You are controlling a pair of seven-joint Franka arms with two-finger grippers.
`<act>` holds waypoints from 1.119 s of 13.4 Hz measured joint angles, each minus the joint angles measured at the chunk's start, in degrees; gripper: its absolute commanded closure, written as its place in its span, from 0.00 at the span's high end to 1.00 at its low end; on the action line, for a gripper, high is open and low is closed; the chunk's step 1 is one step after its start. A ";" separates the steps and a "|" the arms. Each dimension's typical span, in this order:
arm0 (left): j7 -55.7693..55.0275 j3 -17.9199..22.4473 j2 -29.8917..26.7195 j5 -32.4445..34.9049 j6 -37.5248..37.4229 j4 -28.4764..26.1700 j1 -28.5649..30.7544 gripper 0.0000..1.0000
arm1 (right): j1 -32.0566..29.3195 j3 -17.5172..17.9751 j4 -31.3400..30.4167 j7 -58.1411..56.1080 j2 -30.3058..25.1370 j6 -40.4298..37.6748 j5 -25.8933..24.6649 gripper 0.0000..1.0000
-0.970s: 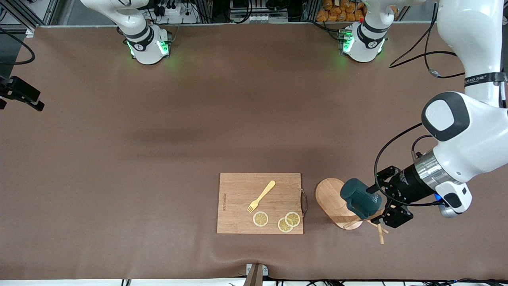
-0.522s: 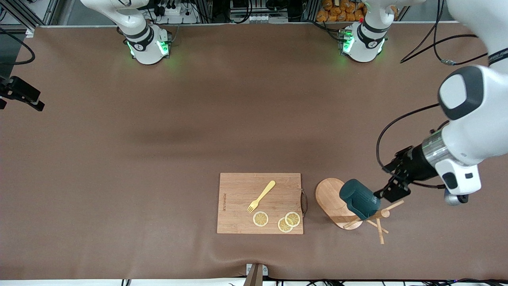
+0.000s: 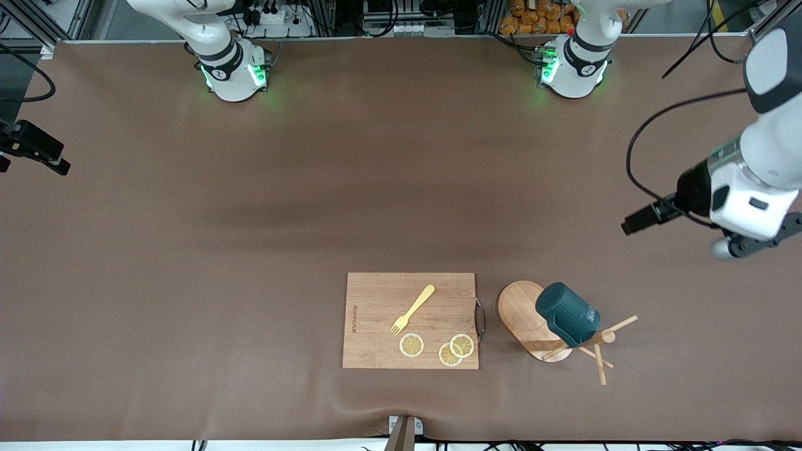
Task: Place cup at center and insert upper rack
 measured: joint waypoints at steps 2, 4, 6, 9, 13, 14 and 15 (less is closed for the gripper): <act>8.15 7.01 -6.75 0.06 -0.86 -6.21 -6.34 1.00 | 0.00 0.00 0.01 0.00 0.00 -0.01 0.00 1.00; 16.01 8.46 -10.70 0.15 -4.07 -8.86 -7.10 1.00 | 0.00 0.00 0.02 0.00 0.00 -0.01 0.00 1.00; 21.09 8.63 -11.61 0.26 -5.32 -9.01 -7.06 1.00 | 0.00 0.00 0.02 0.00 0.00 -0.01 0.00 1.00; 22.64 6.75 -11.62 2.43 -7.29 -7.10 -5.78 1.00 | 0.00 0.00 0.02 0.00 0.00 -0.01 0.00 1.00; 22.43 0.78 -11.53 7.88 -8.27 -5.16 -3.90 1.00 | 0.00 -0.09 0.02 0.00 0.00 -0.02 0.00 1.00; 21.65 0.54 -11.35 7.50 -8.28 -4.81 -3.75 1.00 | 0.00 -0.13 0.02 0.00 0.00 -0.04 0.00 1.00; 20.45 0.55 -11.08 6.57 -8.28 -4.52 -3.50 1.00 | 0.00 -0.13 0.02 0.00 0.00 -0.07 0.00 1.00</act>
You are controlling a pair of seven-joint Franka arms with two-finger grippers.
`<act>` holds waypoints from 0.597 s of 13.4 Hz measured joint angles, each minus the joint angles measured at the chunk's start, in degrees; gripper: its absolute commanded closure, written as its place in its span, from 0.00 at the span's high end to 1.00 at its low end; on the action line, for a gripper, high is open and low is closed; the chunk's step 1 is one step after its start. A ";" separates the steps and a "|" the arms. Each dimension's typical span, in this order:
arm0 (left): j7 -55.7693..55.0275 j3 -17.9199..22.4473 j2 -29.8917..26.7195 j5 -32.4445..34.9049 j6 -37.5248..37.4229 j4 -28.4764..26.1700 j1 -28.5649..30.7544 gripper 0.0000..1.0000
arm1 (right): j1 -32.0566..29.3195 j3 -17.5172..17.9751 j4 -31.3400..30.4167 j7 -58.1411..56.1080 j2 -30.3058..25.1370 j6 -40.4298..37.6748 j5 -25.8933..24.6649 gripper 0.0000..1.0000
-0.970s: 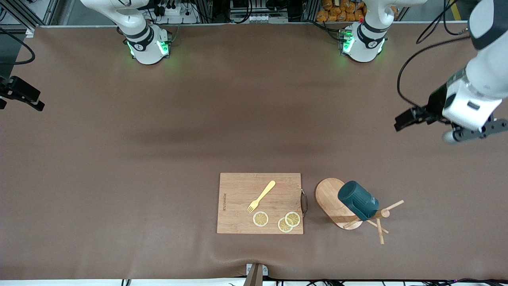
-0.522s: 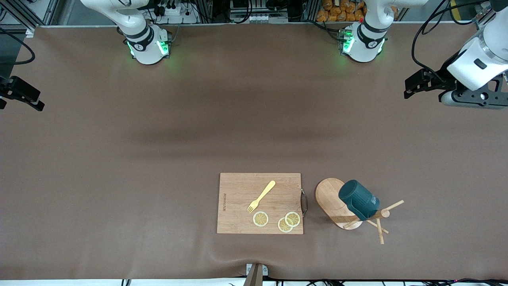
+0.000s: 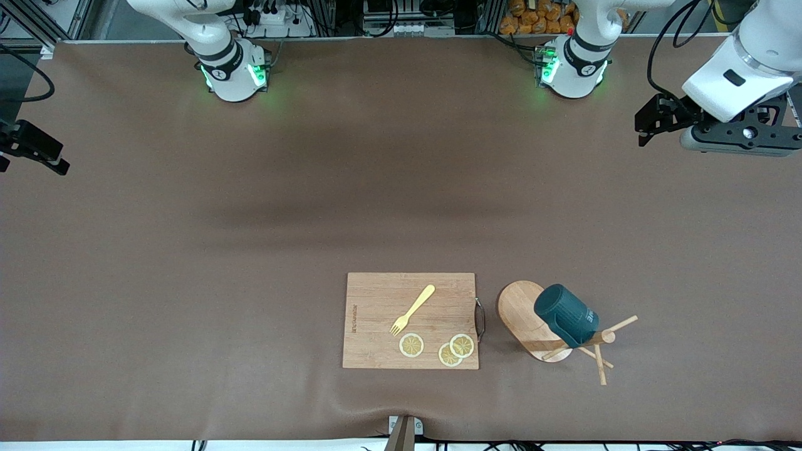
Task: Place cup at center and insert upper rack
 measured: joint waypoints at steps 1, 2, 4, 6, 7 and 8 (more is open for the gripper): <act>-1.24 0.00 0.29 -0.85 0.00 0.19 0.42 1.00 | 0.00 0.02 0.00 0.00 0.00 -0.03 0.00 1.00; -2.21 0.02 0.53 -1.29 0.00 0.27 0.81 1.00 | 0.00 0.06 0.00 0.00 0.00 -0.05 0.00 1.00; -3.74 0.02 0.77 -1.82 0.00 0.38 1.21 1.00 | 0.21 0.24 0.00 0.00 0.00 -0.07 0.05 1.00; -4.95 0.01 0.79 -2.03 -0.17 0.56 1.22 1.00 | 0.63 0.26 0.00 0.00 0.00 -0.07 0.05 1.00; -5.21 0.01 0.79 -2.05 -0.31 0.64 1.22 1.00 | 0.65 0.25 0.00 0.00 0.00 -0.08 0.05 1.00; -5.22 0.01 0.79 -2.06 -0.40 0.70 1.22 1.00 | 0.65 0.22 0.00 0.00 0.00 -0.08 0.05 1.00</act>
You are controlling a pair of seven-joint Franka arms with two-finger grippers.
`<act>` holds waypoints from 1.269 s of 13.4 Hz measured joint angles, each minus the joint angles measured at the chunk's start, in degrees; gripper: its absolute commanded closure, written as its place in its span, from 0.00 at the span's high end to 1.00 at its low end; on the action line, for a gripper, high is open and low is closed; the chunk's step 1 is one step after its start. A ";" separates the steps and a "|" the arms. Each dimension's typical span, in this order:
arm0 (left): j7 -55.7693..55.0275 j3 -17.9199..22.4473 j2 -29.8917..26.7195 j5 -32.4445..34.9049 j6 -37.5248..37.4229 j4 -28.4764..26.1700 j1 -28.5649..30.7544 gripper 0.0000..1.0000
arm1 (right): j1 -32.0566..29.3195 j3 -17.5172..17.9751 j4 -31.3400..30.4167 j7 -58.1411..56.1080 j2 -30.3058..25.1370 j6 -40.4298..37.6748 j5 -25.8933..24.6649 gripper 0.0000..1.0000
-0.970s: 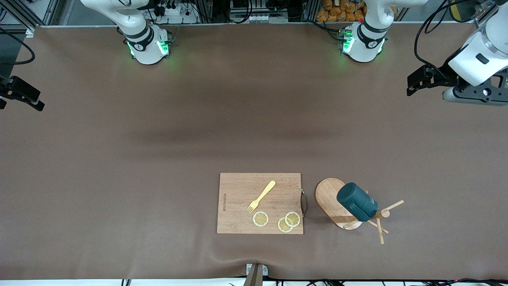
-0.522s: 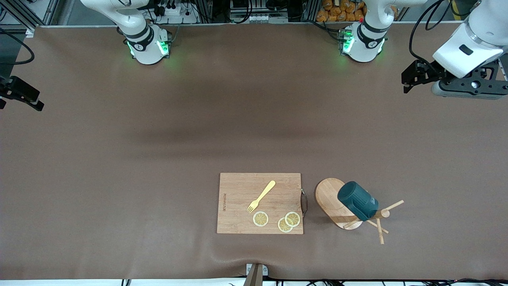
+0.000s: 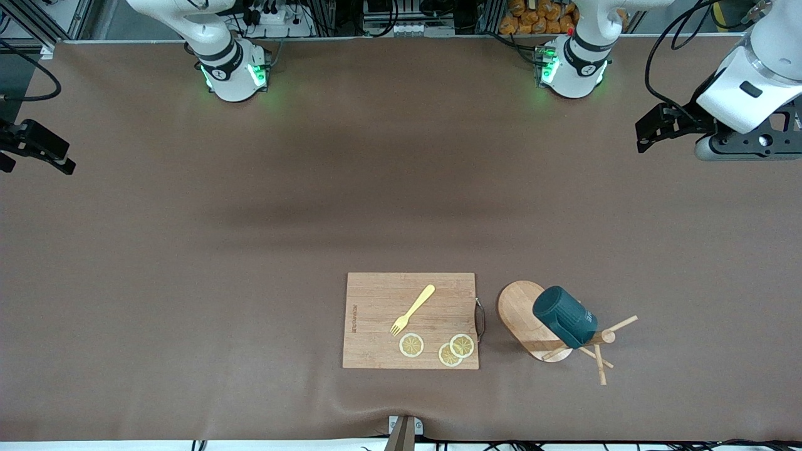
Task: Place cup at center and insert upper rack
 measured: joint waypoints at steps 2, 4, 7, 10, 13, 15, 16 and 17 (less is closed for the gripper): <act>0.00 0.00 0.00 -0.02 -0.24 0.02 0.00 1.00 | 0.00 -0.03 0.00 0.00 0.00 0.00 0.00 1.00; 0.00 -0.03 0.00 -0.06 -0.61 0.03 0.00 1.00 | 0.00 -0.03 0.00 0.00 0.00 -0.01 0.00 1.00; 0.00 -0.30 0.00 -0.13 -0.68 0.03 -0.01 1.00 | 0.00 -0.05 0.00 0.00 0.00 -0.01 0.00 1.00; 0.00 -0.62 0.00 -0.16 -0.70 0.03 -0.14 1.00 | 0.02 -0.05 0.00 0.00 0.00 -0.01 0.00 1.00; 0.00 -0.77 0.00 -1.64 -0.70 0.05 -0.14 1.00 | 0.03 -0.05 0.00 0.00 0.00 -0.01 0.00 1.00; 0.00 -0.76 0.00 -1.99 -0.78 0.05 -0.11 1.00 | 0.04 -0.05 0.00 0.00 0.00 -0.01 0.00 1.00; 0.00 -0.79 0.00 -2.04 -0.88 0.05 -0.14 1.00 | 0.04 -0.05 0.00 0.00 0.00 -0.02 0.00 1.00; 0.00 -0.84 0.00 -2.06 -1.08 0.05 -0.18 1.00 | 0.04 -0.05 0.00 0.00 0.00 -0.03 0.00 1.00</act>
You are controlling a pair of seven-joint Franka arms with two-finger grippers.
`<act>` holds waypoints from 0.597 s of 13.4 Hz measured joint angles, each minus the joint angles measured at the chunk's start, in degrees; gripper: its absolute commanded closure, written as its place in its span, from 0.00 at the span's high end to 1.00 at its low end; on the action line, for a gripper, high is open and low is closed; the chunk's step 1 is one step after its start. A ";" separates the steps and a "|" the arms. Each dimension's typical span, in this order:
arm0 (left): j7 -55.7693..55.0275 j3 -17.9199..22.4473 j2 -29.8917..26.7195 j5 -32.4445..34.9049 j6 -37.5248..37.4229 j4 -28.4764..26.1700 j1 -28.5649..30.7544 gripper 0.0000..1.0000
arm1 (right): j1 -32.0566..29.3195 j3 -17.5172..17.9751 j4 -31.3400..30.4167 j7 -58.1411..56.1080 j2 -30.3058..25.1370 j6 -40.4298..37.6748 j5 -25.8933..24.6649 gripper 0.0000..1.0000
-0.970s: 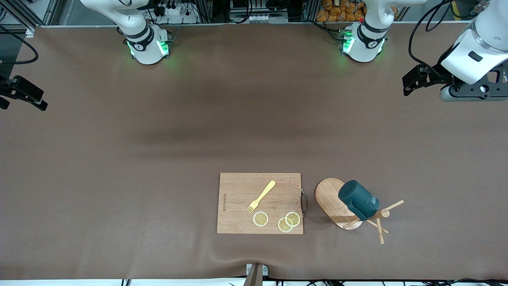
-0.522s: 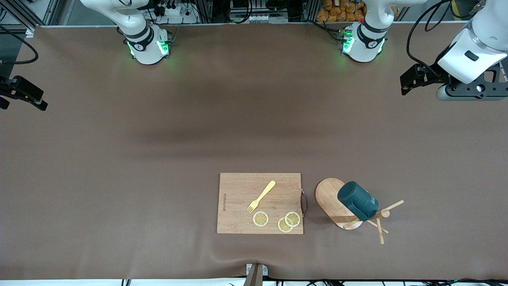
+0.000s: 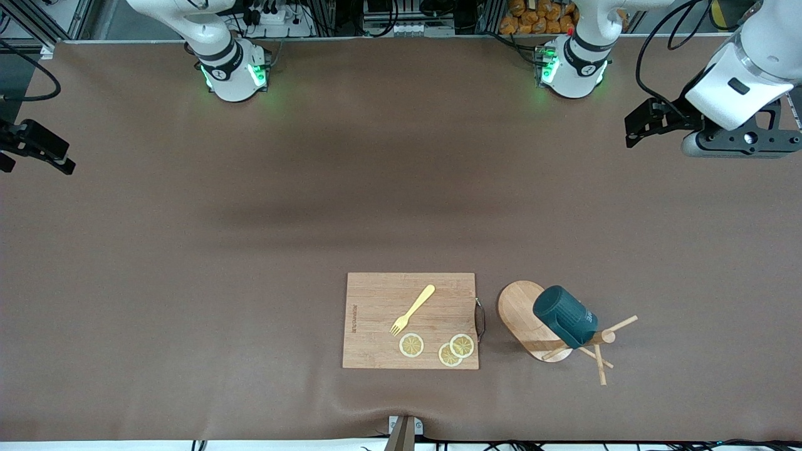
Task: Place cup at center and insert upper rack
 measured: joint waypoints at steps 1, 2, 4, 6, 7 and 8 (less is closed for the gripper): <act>0.00 -0.05 0.00 -0.01 -0.18 0.00 -0.03 1.00 | 0.00 0.00 0.00 0.00 0.00 0.00 0.00 1.00; 0.00 -0.10 0.00 -0.01 -0.28 0.00 -0.04 1.00 | 0.01 0.00 0.00 0.00 0.00 -0.01 0.00 1.00; 0.00 -0.10 0.00 -0.01 -0.40 0.00 -0.01 1.00 | 0.03 0.00 0.00 0.00 0.00 -0.02 0.00 1.00; 0.00 0.03 0.00 -0.01 -0.51 0.00 0.16 1.00 | 0.05 0.00 0.00 0.00 0.00 -0.04 0.00 1.00; 0.00 0.17 0.00 -0.01 -0.66 0.00 0.28 1.00 | 0.05 0.00 0.00 0.00 0.00 -0.10 0.00 1.00; 0.32 0.34 0.00 -0.01 -0.82 0.00 0.38 1.00 | 0.06 0.00 0.00 0.00 0.00 -0.21 0.00 1.00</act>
